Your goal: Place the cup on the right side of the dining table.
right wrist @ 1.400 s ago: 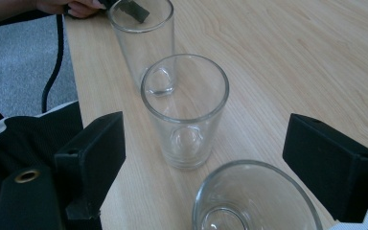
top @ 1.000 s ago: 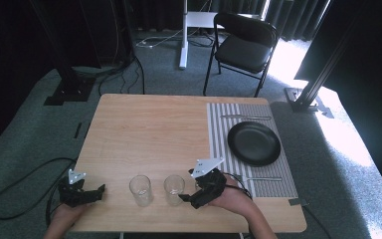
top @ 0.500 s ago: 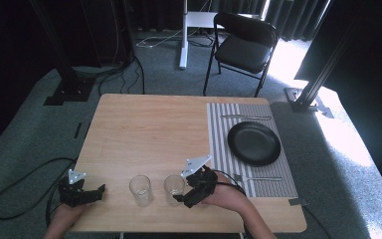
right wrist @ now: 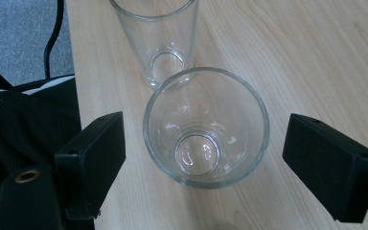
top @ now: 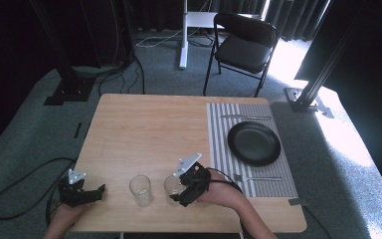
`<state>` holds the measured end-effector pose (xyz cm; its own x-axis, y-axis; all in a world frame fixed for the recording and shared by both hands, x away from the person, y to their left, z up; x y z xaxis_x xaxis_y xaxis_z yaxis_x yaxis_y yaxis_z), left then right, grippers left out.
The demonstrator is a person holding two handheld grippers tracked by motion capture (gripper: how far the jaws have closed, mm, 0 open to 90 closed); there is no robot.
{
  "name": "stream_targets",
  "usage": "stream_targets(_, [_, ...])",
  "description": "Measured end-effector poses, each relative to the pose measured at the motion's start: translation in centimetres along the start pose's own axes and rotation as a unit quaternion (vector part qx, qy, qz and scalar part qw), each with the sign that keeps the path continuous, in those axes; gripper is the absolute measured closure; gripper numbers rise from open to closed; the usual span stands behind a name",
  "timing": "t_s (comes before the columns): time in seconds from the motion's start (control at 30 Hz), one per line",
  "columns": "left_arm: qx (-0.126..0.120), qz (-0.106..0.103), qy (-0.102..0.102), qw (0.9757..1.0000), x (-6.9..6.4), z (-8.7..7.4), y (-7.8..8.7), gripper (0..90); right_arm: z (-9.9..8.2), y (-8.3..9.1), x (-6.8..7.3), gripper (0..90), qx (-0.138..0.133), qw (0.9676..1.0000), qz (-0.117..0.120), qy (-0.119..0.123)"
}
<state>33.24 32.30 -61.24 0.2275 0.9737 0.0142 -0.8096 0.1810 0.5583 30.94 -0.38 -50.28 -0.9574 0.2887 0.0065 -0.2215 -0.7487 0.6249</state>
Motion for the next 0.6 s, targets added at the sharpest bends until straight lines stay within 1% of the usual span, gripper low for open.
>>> stream_targets(0.33, [-0.001,0.0,0.0,1.0,0.0,0.0,0.0,0.5,-0.1,-1.0,0.1,14.9,0.021,0.9998,0.003,0.006])
stream_targets(0.37, [-0.001,0.0,0.0,1.0,0.0,0.0,0.0,0.4,-0.1,-1.3,0.1,14.9,0.027,0.9996,0.004,0.01])
stream_targets(0.47, [-0.001,0.0,0.0,1.0,0.0,0.0,0.0,0.5,-0.1,-1.5,0.2,15.6,0.034,0.9993,0.009,0.016])
stream_targets(0.53, [-0.001,0.0,0.0,1.0,0.0,0.0,0.0,0.5,-0.1,-1.5,0.2,15.6,0.034,0.9993,0.009,0.016])
stream_targets(0.57, [-0.001,0.0,0.0,1.0,0.0,0.0,0.0,0.5,-0.2,-1.7,0.1,19.7,0.043,0.9988,0.004,0.023])
stream_targets(0.6, [-0.001,0.0,0.0,1.0,0.0,0.0,0.0,0.5,-0.2,-1.7,0.1,19.8,0.046,0.9987,0.003,0.021])
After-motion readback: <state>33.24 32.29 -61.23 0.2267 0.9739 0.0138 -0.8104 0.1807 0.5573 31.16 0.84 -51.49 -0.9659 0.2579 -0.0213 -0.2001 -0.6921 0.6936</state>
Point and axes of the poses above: each handheld gripper's, and its own axes: y roughly backward along the jaws, z roughly out of its top, x roughly to its left, the point moved 9 cm from there along -y, roughly forward along the jaws, and after that the axes turned 13 degrees about -x, right-handed, at the moved point
